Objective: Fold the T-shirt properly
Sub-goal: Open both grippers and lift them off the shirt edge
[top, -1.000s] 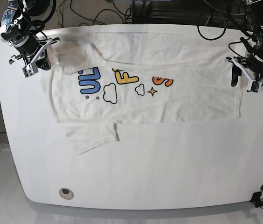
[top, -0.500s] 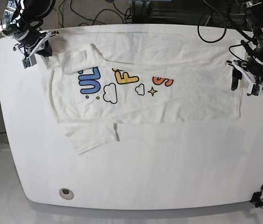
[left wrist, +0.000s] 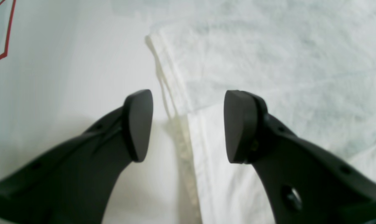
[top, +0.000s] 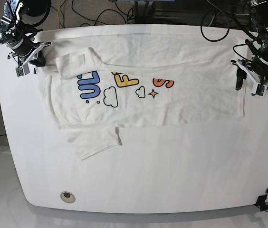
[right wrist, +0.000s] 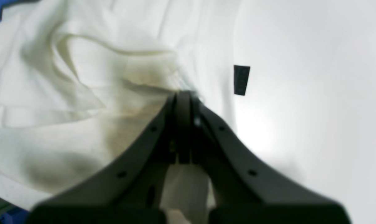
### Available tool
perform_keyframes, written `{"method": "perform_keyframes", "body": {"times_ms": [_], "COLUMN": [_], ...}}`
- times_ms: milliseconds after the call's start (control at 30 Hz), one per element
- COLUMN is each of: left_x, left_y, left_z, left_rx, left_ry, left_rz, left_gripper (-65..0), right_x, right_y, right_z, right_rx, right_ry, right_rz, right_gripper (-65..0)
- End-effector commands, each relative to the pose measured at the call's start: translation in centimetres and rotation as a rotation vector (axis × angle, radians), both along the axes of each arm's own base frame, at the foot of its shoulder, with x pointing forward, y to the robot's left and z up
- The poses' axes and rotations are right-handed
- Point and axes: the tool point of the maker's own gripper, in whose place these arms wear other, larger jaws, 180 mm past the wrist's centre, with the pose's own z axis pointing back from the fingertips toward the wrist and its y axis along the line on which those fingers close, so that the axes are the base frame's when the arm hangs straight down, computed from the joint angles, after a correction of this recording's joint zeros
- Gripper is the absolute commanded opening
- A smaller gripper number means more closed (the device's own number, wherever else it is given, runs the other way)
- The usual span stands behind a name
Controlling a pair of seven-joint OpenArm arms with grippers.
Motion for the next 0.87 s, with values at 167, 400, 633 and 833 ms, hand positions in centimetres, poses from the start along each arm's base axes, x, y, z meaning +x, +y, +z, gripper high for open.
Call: {"method": "perform_keyframes", "body": {"times_ms": [167,400,633,833], "left_x": [0.7,1.4,1.8,2.4], "left_y": [0.3,0.2,-1.1,-2.2], "left_z": [1.4,1.9,1.6,1.6], "left_rx": [0.01,0.008,-0.004,-0.017], "left_ry": [-0.047,-0.065,-0.063,-0.07], "left_rz": [-0.009,-0.012,-0.042,-0.066], "left_gripper": [-30.7,-30.7,-30.7,-30.7], "right_x": [0.0,2.3,6.1,8.5], "right_y": [-0.2,1.7,2.7,3.8], "right_z": [2.1,7.0,10.0,10.2], "right_rx": [-0.093,-0.209,-0.228,-0.236], "right_ry": [0.012,-0.066,-0.178,-0.207], "right_rz": [0.069,0.172,0.176,0.189], "right_gripper": [-65.0,-65.0,-65.0,-65.0]}}
